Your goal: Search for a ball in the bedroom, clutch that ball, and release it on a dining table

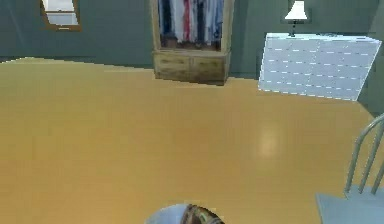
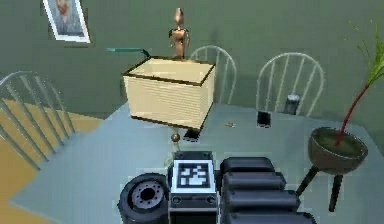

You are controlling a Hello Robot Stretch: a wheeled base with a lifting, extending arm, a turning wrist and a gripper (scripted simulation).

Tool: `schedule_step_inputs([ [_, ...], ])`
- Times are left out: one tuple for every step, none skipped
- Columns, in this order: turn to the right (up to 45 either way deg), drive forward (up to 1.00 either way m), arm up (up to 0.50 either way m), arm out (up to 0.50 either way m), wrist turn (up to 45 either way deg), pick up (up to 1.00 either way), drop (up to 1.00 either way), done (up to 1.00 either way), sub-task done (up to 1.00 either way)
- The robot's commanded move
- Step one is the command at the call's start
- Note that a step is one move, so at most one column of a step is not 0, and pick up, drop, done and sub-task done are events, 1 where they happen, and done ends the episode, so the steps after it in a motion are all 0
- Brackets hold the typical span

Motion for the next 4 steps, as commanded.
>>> schedule_step_inputs([
  [45.0, 0.00, 0.00, 0.00, 0.0, 0.00, 0.00, 0.00, 0.00],
  [27.0, 0.00, 0.00, 0.00, 0.0, 0.00, 0.00, 0.00, 0.00],
  [-45.0, 0.00, 0.00, 0.00, 0.0, 0.00, 0.00, 0.00, 0.00],
  [-45.0, 0.00, 0.00, 0.00, 0.0, 0.00, 0.00, 0.00, 0.00],
])
